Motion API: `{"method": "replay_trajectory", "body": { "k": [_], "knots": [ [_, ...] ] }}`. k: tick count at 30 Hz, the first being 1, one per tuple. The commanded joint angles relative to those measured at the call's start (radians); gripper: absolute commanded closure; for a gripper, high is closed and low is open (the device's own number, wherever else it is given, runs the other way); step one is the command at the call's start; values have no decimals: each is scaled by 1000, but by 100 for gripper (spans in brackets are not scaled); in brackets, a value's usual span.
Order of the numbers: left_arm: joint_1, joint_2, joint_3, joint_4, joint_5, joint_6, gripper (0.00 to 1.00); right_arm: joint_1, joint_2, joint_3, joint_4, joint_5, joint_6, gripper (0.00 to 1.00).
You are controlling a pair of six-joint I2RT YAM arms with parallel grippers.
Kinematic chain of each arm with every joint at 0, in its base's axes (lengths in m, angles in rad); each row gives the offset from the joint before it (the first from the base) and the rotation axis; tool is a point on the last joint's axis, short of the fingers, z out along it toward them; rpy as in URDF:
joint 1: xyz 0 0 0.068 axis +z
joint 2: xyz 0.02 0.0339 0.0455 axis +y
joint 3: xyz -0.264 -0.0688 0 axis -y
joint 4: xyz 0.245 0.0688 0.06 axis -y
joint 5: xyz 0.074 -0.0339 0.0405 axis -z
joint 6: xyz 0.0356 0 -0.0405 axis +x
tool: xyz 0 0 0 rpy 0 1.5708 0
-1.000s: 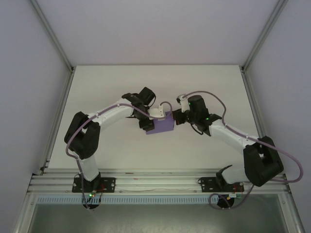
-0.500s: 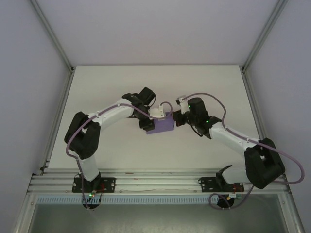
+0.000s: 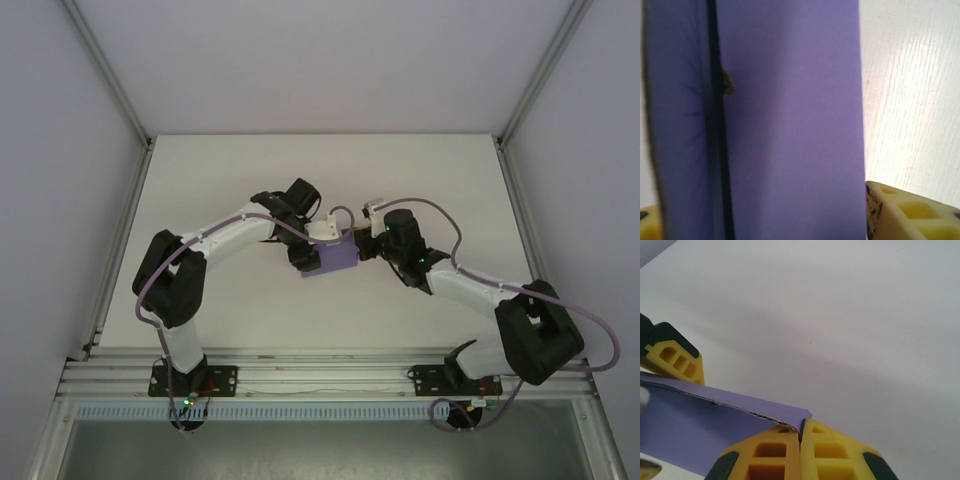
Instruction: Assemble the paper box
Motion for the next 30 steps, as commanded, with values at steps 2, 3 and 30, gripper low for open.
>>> {"method": "replay_trajectory", "body": {
  "k": [2,3,30],
  "knots": [
    [-4,-27,23,14,15,-37,24,10,17,-27,-136,65,23,100],
    [-4,-44,19,19,10,-50,22,13,6,-23,-144,72,33,100],
    [-2,-426,-354,275,-281,-801,49,175,15,73,-283,326,121,100]
  ]
}}
